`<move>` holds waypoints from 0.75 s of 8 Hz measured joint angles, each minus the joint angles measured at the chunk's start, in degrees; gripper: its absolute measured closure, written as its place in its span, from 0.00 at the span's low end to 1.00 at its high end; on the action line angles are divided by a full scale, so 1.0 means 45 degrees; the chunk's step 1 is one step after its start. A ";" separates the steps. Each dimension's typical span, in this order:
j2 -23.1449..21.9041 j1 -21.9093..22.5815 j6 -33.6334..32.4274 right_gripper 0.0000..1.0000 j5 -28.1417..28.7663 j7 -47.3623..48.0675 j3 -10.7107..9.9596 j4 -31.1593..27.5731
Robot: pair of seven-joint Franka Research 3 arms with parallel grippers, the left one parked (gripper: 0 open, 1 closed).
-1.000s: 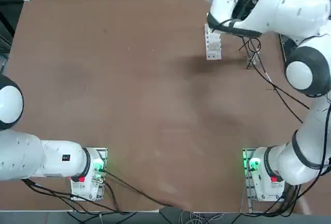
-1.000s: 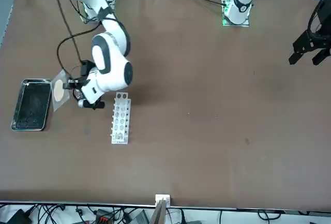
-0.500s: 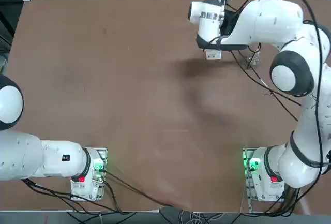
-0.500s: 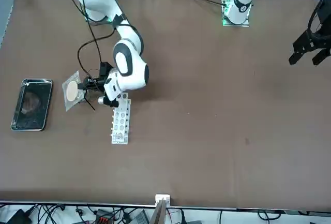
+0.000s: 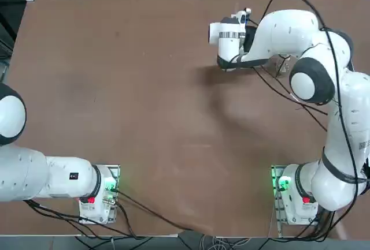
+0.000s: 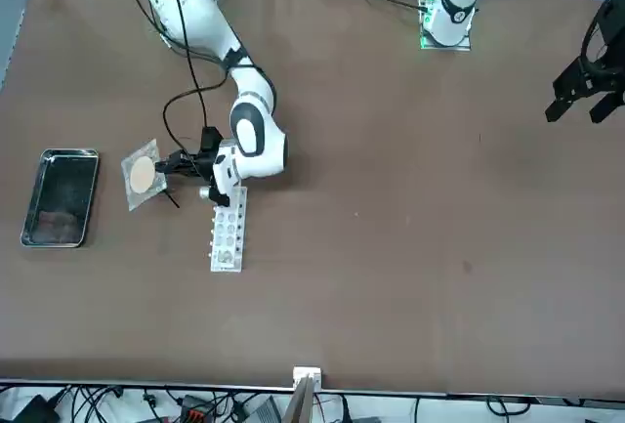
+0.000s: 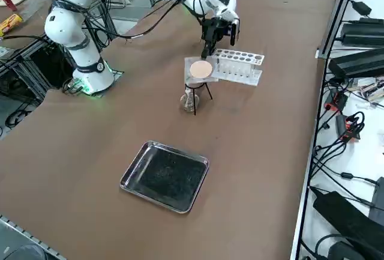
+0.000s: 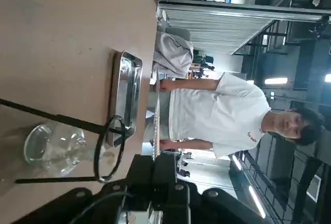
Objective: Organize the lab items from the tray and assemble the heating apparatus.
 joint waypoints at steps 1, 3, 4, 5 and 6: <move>0.0190 0.0031 -0.0038 0.97 -0.0013 0.0212 -0.0001 0.0004; 0.0376 0.0061 -0.0176 0.97 -0.0013 0.0309 -0.0002 0.0005; 0.0407 0.0061 -0.0209 0.97 -0.0009 0.0311 -0.0004 0.0005; 0.0447 0.0062 -0.0219 0.96 0.0000 0.0311 -0.0005 0.0007; 0.0517 0.0062 -0.0220 0.95 0.0001 0.0311 -0.0006 0.0006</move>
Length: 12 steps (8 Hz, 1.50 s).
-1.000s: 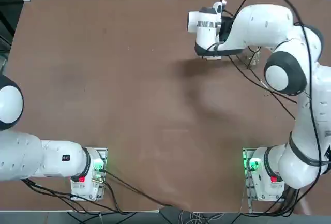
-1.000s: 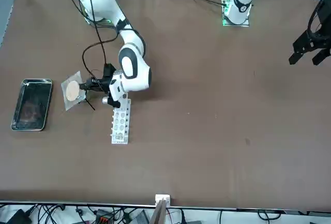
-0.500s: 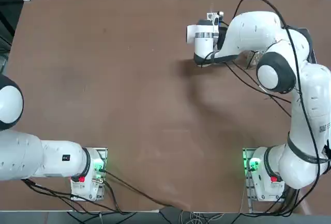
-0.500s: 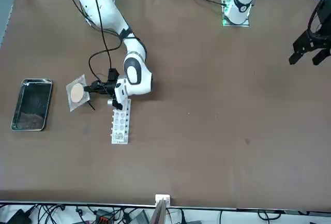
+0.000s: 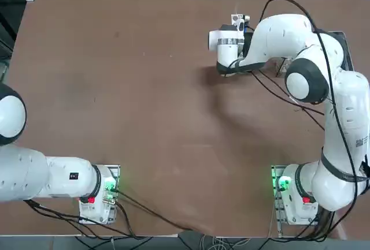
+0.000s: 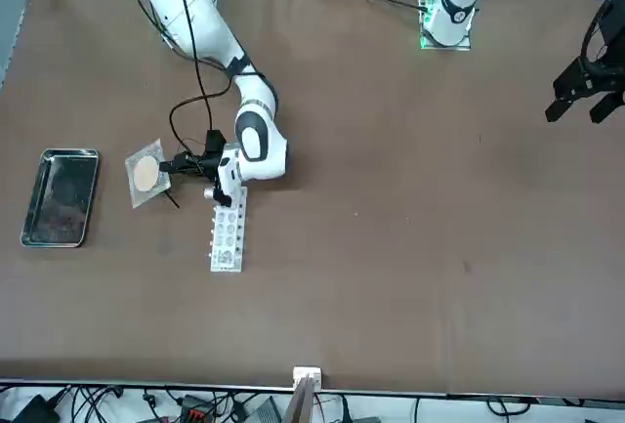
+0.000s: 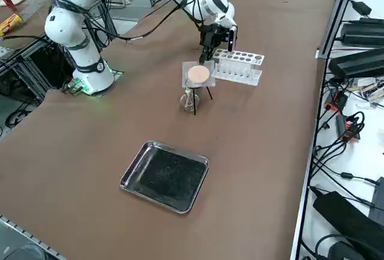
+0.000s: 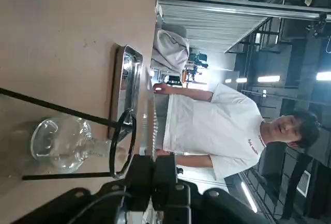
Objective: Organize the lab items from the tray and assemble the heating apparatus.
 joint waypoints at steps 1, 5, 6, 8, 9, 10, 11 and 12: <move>0.0070 0.0000 -0.0001 0.94 0.0002 0.0000 -0.0001 0.0000; 0.0155 -0.0008 -0.0006 0.87 0.0209 -0.0001 -0.0036 0.0001; 0.0155 0.0001 -0.0006 0.85 0.0326 -0.0001 -0.0036 0.0001; 0.0155 0.0012 -0.0008 0.85 0.0629 -0.0001 -0.0035 0.0001; 0.0155 0.0022 -0.0042 0.84 0.0733 -0.0001 -0.0035 0.0001; 0.0155 0.0027 -0.0108 0.83 0.0849 -0.0001 -0.0036 0.0001; 0.0155 0.0028 -0.0186 0.81 0.0912 0.0000 -0.0036 0.0001; 0.0155 0.0027 -0.0281 0.75 0.0929 0.0000 -0.0037 0.0001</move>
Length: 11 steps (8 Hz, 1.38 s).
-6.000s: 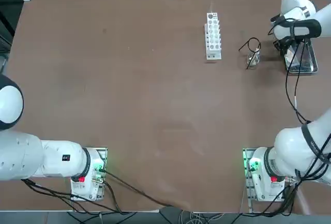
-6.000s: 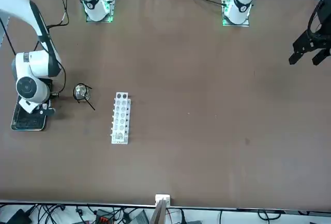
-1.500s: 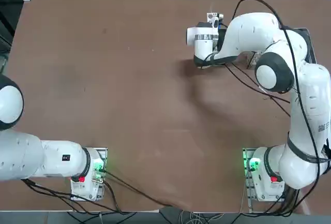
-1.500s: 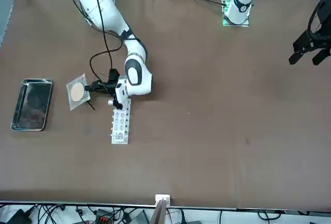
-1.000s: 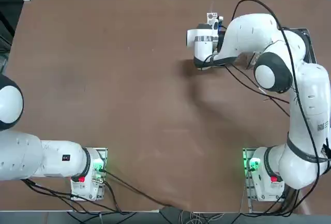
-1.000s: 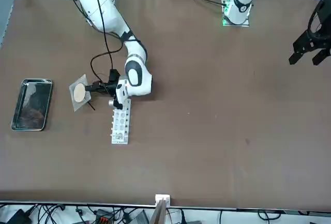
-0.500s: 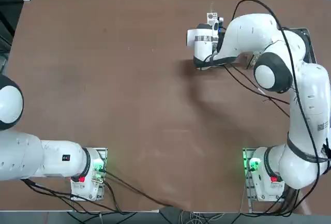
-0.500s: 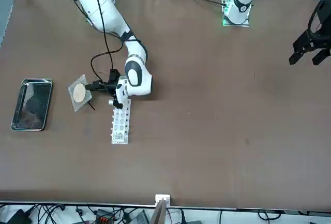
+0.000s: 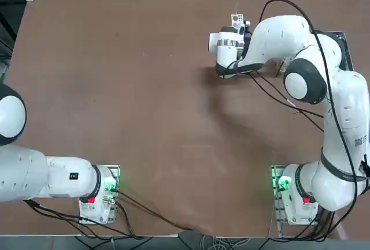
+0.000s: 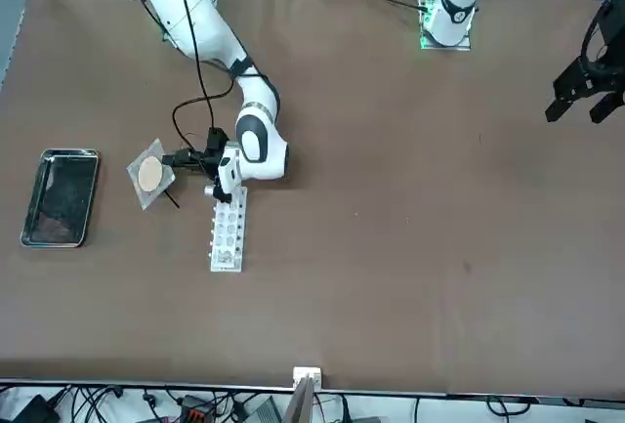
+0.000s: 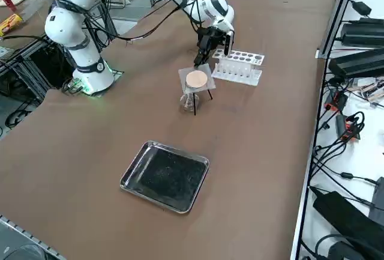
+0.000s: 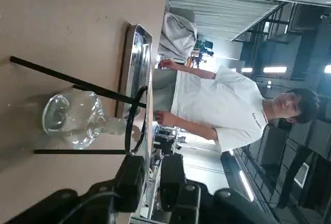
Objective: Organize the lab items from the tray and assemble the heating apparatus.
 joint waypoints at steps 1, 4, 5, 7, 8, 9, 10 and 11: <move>0.0000 -0.0001 -0.0048 0.66 0.0007 0.0000 -0.0010 0.0000; 0.0016 -0.0010 -0.0124 0.53 0.0211 0.0000 -0.0049 -0.0007; 0.0028 -0.0011 -0.0158 0.47 0.0272 0.0000 -0.0050 -0.0007; 0.0030 -0.0011 -0.0219 0.29 0.0525 0.0005 -0.0054 -0.0006; 0.0030 -0.0011 -0.0229 0.11 0.0609 0.0006 -0.0054 -0.0006; 0.0030 -0.0012 -0.0233 0.00 0.0682 0.0007 -0.0055 0.0009; 0.0024 -0.0014 -0.0233 0.00 0.0847 0.0008 -0.0056 0.0041; 0.0013 -0.0013 -0.0231 0.00 0.1080 0.0008 -0.0053 0.0138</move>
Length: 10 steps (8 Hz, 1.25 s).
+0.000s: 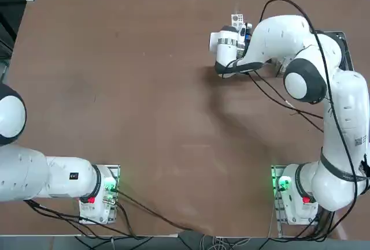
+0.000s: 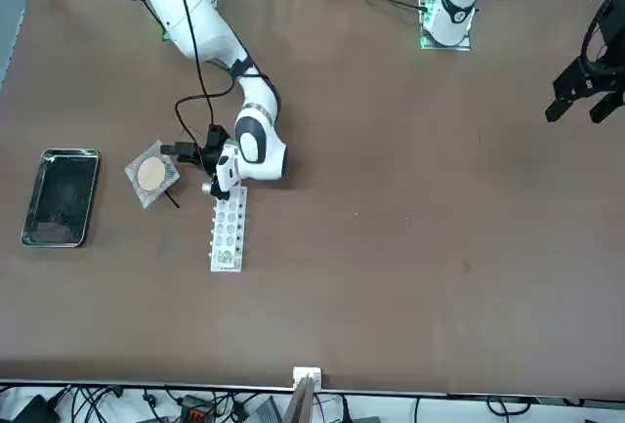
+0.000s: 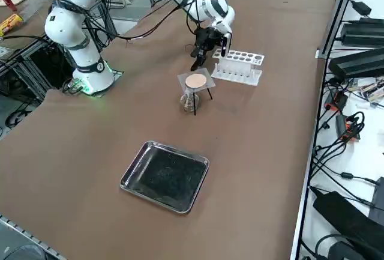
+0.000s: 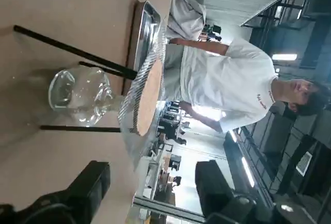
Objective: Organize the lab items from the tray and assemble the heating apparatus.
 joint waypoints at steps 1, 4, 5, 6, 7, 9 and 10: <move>-0.0008 0.0015 0.0007 0.00 0.0377 0.0000 0.0015 0.0286; -0.0407 0.0096 -0.0007 0.00 0.1829 -0.0115 0.0141 0.1981; -0.0769 0.0104 -0.0024 0.00 0.2157 -0.0444 0.0222 0.2458; -0.1220 0.0099 -0.0052 0.00 0.2427 -0.1029 0.0243 0.2892; -0.1709 0.0041 -0.0079 0.00 0.2700 -0.1639 0.0227 0.3269; -0.2657 -0.0461 -0.0069 0.00 0.3265 -0.2864 0.0175 0.3664; -0.2998 -0.0905 0.0063 0.00 0.3508 -0.3548 0.0168 0.3712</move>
